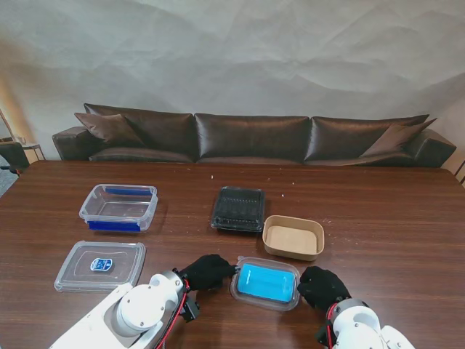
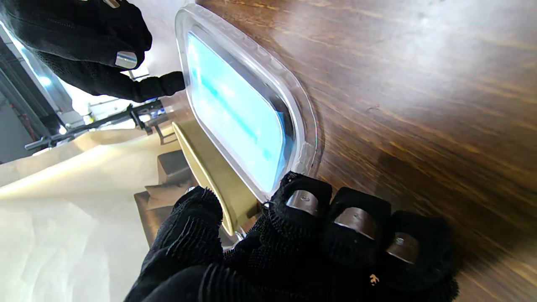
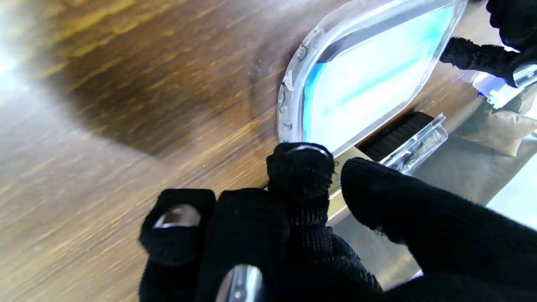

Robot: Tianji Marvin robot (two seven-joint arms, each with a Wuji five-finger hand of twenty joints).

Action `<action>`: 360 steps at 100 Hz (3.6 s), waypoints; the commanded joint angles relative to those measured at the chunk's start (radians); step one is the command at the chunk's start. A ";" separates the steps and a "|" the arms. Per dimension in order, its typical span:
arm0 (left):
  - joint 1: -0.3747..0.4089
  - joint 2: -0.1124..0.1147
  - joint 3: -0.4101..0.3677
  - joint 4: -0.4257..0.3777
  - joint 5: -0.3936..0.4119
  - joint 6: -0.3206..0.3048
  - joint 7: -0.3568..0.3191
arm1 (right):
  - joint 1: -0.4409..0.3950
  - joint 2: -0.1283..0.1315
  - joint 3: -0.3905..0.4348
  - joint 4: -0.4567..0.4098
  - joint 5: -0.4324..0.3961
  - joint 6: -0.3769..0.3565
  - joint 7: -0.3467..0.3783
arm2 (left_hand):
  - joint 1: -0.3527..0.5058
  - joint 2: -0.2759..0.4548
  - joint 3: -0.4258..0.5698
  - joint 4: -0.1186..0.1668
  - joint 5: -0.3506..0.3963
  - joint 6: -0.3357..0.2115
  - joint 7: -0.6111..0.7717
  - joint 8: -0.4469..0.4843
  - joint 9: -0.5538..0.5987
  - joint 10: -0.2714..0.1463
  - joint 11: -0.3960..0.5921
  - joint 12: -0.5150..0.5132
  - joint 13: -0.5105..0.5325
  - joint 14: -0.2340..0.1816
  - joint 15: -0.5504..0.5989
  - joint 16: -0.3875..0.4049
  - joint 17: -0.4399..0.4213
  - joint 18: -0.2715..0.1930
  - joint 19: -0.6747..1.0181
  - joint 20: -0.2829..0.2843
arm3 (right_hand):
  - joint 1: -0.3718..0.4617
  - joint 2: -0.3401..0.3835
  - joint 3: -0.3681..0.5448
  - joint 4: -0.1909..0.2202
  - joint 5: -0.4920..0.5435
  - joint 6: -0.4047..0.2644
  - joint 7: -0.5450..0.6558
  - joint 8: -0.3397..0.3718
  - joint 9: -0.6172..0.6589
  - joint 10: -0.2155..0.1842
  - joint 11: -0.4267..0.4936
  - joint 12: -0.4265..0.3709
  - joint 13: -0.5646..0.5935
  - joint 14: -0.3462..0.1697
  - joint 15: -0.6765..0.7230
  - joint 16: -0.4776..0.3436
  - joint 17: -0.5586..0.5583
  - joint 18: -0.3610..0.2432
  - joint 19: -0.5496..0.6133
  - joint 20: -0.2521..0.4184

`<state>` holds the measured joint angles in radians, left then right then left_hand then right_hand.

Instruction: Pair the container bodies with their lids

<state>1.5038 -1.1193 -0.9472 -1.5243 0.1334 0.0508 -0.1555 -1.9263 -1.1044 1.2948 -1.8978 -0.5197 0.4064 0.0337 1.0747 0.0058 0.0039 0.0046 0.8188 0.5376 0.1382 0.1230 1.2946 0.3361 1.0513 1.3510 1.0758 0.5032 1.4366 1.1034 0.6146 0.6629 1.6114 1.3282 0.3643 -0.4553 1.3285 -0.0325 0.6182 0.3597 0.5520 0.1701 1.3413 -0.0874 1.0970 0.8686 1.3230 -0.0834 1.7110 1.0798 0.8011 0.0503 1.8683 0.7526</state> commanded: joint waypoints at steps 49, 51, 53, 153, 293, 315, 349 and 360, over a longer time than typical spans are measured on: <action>0.003 -0.005 -0.008 -0.033 0.021 -0.029 -0.006 | -0.017 -0.012 0.019 -0.035 -0.023 -0.018 -0.016 | 0.024 0.027 -0.007 -0.014 0.013 -0.112 0.012 0.008 0.018 0.048 -0.001 0.005 0.013 0.087 0.093 0.002 -0.046 -0.009 -0.066 -0.079 | 0.016 0.004 0.026 0.010 0.028 -0.121 0.021 0.010 0.108 0.115 0.009 -0.007 -0.003 -0.093 0.088 -0.008 0.403 0.019 0.226 0.007; 0.003 -0.006 -0.009 -0.033 0.022 -0.030 -0.005 | -0.018 -0.012 0.021 -0.036 -0.023 -0.018 -0.018 | 0.024 0.027 -0.006 -0.014 0.014 -0.111 0.013 0.008 0.012 0.065 -0.005 0.005 0.012 0.086 0.093 0.002 -0.046 -0.009 -0.066 -0.079 | 0.016 0.003 0.026 0.010 0.028 -0.121 0.021 0.010 0.108 0.115 0.009 -0.008 -0.003 -0.092 0.088 -0.008 0.403 0.019 0.226 0.007; 0.003 -0.006 -0.009 -0.033 0.022 -0.031 -0.004 | -0.018 -0.013 0.022 -0.037 -0.023 -0.018 -0.020 | 0.024 0.027 -0.007 -0.014 0.012 -0.111 0.012 0.008 0.004 0.067 -0.007 0.007 0.012 0.086 0.093 0.002 -0.047 -0.009 -0.067 -0.079 | 0.016 0.003 0.026 0.010 0.028 -0.121 0.021 0.010 0.108 0.115 0.009 -0.008 -0.003 -0.092 0.088 -0.008 0.403 0.019 0.226 0.007; -0.100 -0.032 0.042 0.033 -0.030 -0.046 0.020 | 0.030 -0.021 0.050 -0.031 -0.012 0.008 -0.038 | 0.023 0.027 -0.007 -0.014 0.001 -0.126 0.003 0.004 -0.008 0.064 -0.020 0.009 -0.014 0.094 0.072 0.012 -0.073 -0.015 -0.083 -0.077 | 0.018 0.006 0.014 0.007 0.030 -0.121 0.017 0.008 0.107 0.116 0.010 -0.009 -0.003 -0.090 0.089 -0.008 0.403 0.023 0.226 0.008; -0.503 -0.169 0.253 0.415 -0.278 -0.058 -0.031 | 0.319 -0.012 0.034 0.168 0.032 0.092 0.052 | 0.021 0.028 -0.007 -0.013 -0.002 -0.131 0.003 0.005 -0.015 0.066 -0.024 0.011 -0.022 0.096 0.069 0.017 -0.080 -0.015 -0.088 -0.072 | 0.019 0.011 -0.001 0.004 0.025 -0.121 0.021 0.010 0.107 0.114 0.005 -0.009 -0.004 -0.086 0.088 -0.012 0.403 0.023 0.226 0.008; -0.553 -0.198 0.280 0.490 -0.307 -0.068 -0.046 | 0.351 -0.011 0.031 0.203 0.035 0.096 0.060 | 0.020 0.028 -0.008 -0.013 -0.001 -0.135 0.005 0.008 -0.015 0.066 -0.024 0.011 -0.022 0.096 0.069 0.017 -0.080 -0.015 -0.088 -0.072 | 0.020 0.013 -0.002 0.004 0.026 -0.122 0.022 0.010 0.107 0.115 0.005 -0.008 -0.004 -0.086 0.088 -0.013 0.403 0.023 0.226 0.008; -0.613 -0.241 0.312 0.594 -0.337 -0.096 -0.070 | 0.375 -0.011 0.026 0.236 0.036 0.103 0.063 | 0.017 0.029 -0.008 -0.013 0.001 -0.138 0.009 0.015 -0.019 0.064 -0.025 0.012 -0.027 0.091 0.069 0.018 -0.082 -0.018 -0.089 -0.072 | 0.017 0.012 -0.002 0.005 0.028 -0.121 0.022 0.011 0.107 0.113 0.004 -0.008 -0.003 -0.088 0.088 -0.013 0.402 0.023 0.226 0.007; -0.624 -0.248 0.317 0.613 -0.343 -0.101 -0.078 | 0.377 -0.010 0.026 0.240 0.034 0.110 0.064 | 0.016 0.030 -0.008 -0.013 0.000 -0.137 0.011 0.019 -0.020 0.064 -0.025 0.012 -0.027 0.090 0.070 0.017 -0.082 -0.018 -0.088 -0.072 | 0.015 0.012 -0.002 0.005 0.031 -0.122 0.023 0.011 0.107 0.113 0.004 -0.007 -0.004 -0.087 0.088 -0.013 0.402 0.023 0.226 0.006</action>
<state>0.8896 -1.3510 -0.6314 -0.9110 -0.2039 -0.0456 -0.2080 -1.5480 -1.1115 1.3250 -1.6570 -0.4859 0.5125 0.0803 1.0747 0.0058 0.0039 0.0046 0.8172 0.5048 0.1386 0.1294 1.2678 0.3430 1.0241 1.3513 1.0309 0.5101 1.4359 1.1038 0.5610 0.6645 1.6095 1.3199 0.3646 -0.4553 1.3200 -0.0325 0.6290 0.3386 0.5524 0.1704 1.3417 -0.0857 1.0969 0.8679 1.3230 -0.0795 1.7135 1.0702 0.8011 0.0590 1.8684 0.7525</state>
